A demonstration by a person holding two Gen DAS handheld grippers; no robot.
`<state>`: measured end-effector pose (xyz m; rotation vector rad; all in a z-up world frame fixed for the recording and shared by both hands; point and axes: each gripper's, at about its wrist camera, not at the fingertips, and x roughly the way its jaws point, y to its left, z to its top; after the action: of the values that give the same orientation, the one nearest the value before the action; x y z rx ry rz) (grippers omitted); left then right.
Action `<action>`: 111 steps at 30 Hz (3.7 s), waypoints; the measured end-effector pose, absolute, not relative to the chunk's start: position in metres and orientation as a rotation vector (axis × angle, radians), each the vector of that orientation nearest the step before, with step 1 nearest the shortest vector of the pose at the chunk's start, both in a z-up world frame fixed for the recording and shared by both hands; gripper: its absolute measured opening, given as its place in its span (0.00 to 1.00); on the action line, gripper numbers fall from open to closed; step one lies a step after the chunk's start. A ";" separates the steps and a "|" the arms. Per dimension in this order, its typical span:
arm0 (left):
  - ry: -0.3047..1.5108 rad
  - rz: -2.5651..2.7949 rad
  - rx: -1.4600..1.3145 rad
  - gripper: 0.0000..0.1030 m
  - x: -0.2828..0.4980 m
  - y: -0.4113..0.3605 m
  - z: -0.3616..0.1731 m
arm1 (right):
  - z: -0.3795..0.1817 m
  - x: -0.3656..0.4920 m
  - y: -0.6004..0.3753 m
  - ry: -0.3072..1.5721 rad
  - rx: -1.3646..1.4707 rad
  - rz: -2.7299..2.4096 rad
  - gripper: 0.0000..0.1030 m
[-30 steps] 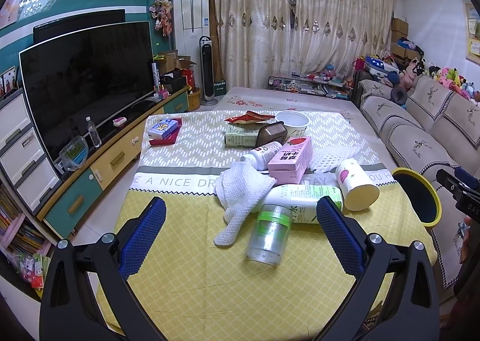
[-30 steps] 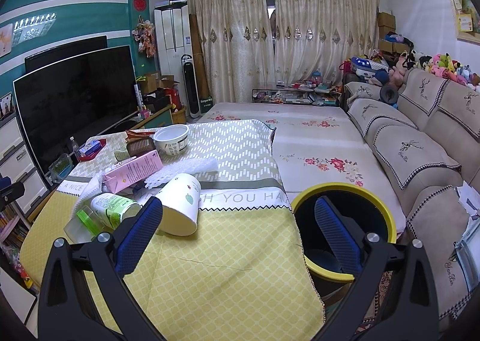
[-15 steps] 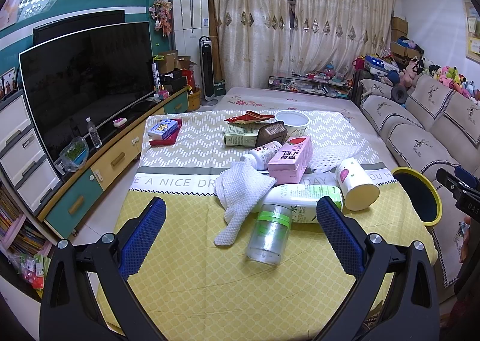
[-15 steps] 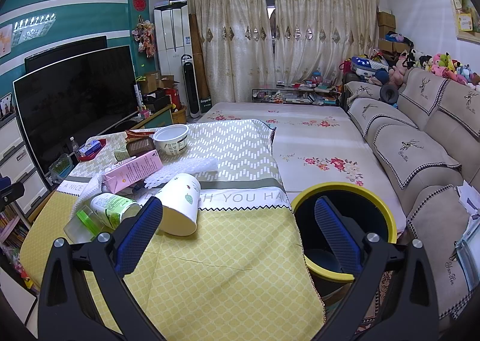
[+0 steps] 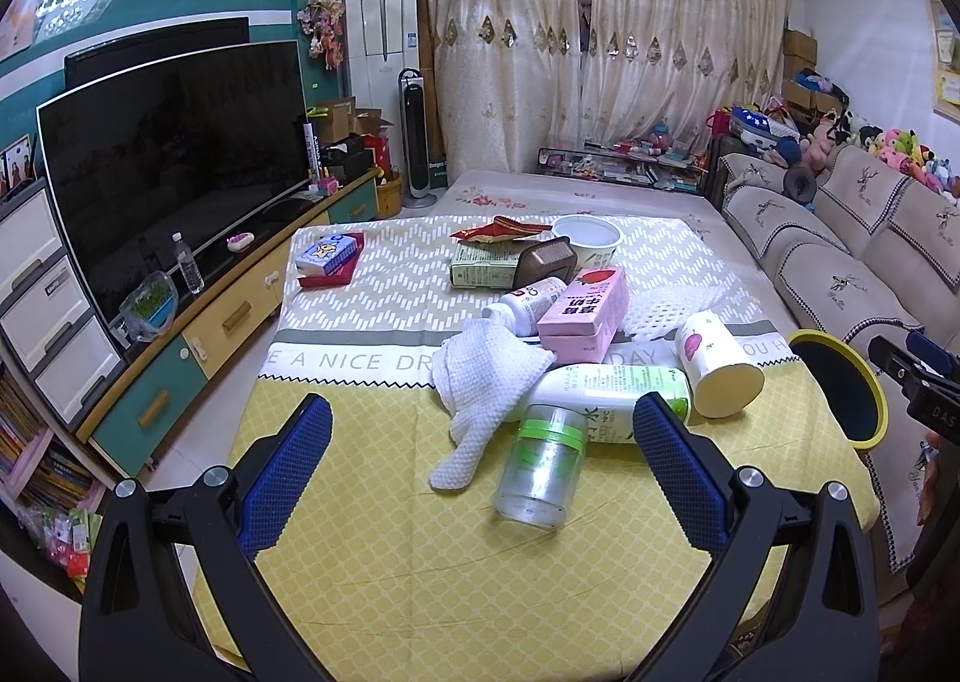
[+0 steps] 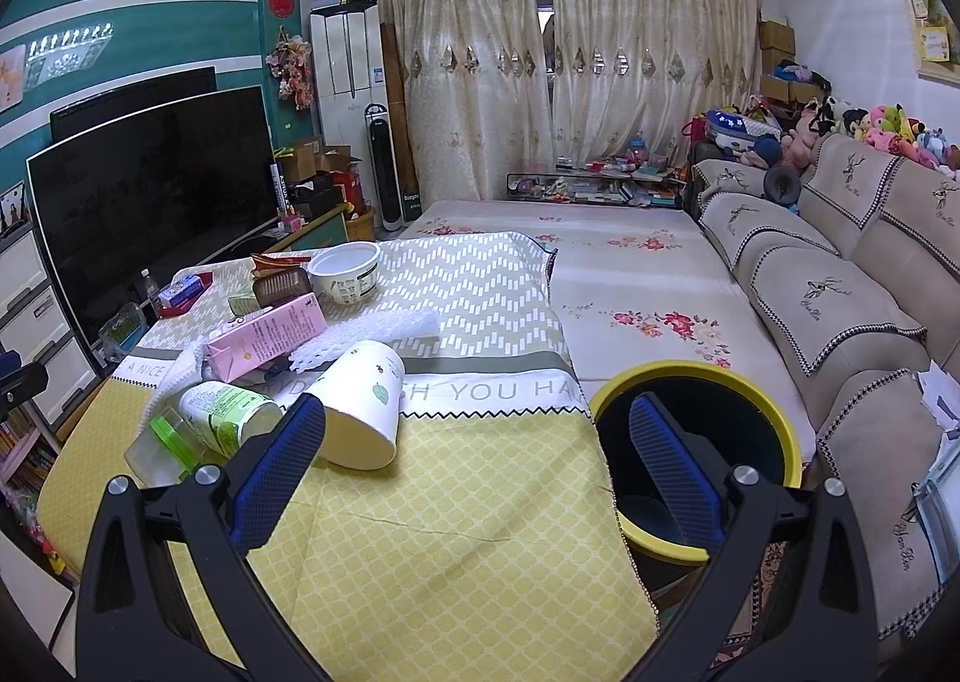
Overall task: Collect trash
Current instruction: 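Grasp the white paper cup with the right gripper and lift it, then carry the paper cup over the yellow-rimmed bin and open the right gripper, then grasp the green-capped clear plastic bottle with the left gripper and lift it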
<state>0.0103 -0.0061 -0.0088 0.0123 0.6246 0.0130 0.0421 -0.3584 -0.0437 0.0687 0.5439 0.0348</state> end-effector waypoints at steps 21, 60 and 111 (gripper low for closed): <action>0.691 0.020 -0.003 0.96 0.037 0.006 -0.029 | -0.100 0.100 -0.307 0.689 0.043 0.128 0.72; 0.711 -0.040 0.050 0.96 0.053 -0.023 -0.042 | -0.126 0.118 -0.470 0.769 0.170 -0.278 0.03; 0.859 -0.204 0.153 0.54 0.086 -0.052 -0.112 | -0.152 0.138 -0.472 0.825 0.215 -0.264 0.38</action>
<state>0.0855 -0.0522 -0.1125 0.1527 0.8595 -0.2040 0.1380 -0.4715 -0.1517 0.2145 0.8246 -0.2644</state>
